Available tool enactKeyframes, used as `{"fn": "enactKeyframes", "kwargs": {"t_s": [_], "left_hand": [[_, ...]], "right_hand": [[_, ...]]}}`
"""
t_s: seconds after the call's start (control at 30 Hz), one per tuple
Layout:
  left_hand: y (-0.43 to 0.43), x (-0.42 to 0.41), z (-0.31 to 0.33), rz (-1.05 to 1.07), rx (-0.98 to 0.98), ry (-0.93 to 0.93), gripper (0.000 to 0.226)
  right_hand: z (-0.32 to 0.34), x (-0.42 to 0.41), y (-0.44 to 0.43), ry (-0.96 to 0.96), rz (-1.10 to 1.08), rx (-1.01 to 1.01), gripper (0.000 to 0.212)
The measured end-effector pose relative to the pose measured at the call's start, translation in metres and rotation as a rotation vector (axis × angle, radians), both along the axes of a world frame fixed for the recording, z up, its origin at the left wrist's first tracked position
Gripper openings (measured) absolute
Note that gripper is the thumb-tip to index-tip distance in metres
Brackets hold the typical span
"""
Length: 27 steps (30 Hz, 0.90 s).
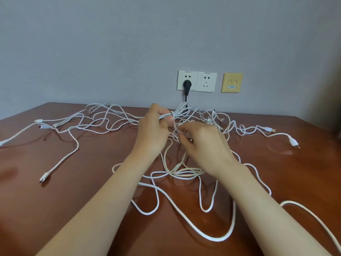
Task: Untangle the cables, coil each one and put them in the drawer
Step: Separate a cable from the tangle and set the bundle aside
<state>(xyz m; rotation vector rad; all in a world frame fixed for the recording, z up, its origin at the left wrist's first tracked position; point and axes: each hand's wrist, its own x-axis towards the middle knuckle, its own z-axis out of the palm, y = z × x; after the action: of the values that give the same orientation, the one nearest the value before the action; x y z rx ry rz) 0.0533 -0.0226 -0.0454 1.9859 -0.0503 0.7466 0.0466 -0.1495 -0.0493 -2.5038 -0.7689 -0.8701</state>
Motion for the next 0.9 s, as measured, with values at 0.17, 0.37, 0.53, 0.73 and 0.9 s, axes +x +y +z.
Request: {"fn": "enactKeyframes", "kwargs": {"t_s": [0.17, 0.37, 0.53, 0.73, 0.9], "left_hand": [[-0.001, -0.006, 0.0, -0.039, 0.182, 0.01, 0.011], [-0.006, -0.009, -0.003, -0.121, 0.392, 0.04, 0.033], [-0.006, -0.008, -0.004, -0.176, 0.457, 0.071, 0.034], [-0.007, -0.014, -0.004, -0.424, 0.34, 0.088, 0.038], [-0.011, -0.007, -0.008, -0.564, 0.056, 0.051, 0.034]], "right_hand": [[0.004, -0.004, -0.002, -0.175, 0.11, -0.042, 0.018], [0.011, 0.004, -0.016, -0.008, 0.089, 0.179, 0.008], [0.018, 0.008, -0.022, 0.235, 0.052, 0.422, 0.01], [0.033, 0.003, -0.041, 0.77, 0.191, 0.698, 0.012], [0.024, 0.013, -0.04, 1.246, 0.367, 1.115, 0.023]]}}
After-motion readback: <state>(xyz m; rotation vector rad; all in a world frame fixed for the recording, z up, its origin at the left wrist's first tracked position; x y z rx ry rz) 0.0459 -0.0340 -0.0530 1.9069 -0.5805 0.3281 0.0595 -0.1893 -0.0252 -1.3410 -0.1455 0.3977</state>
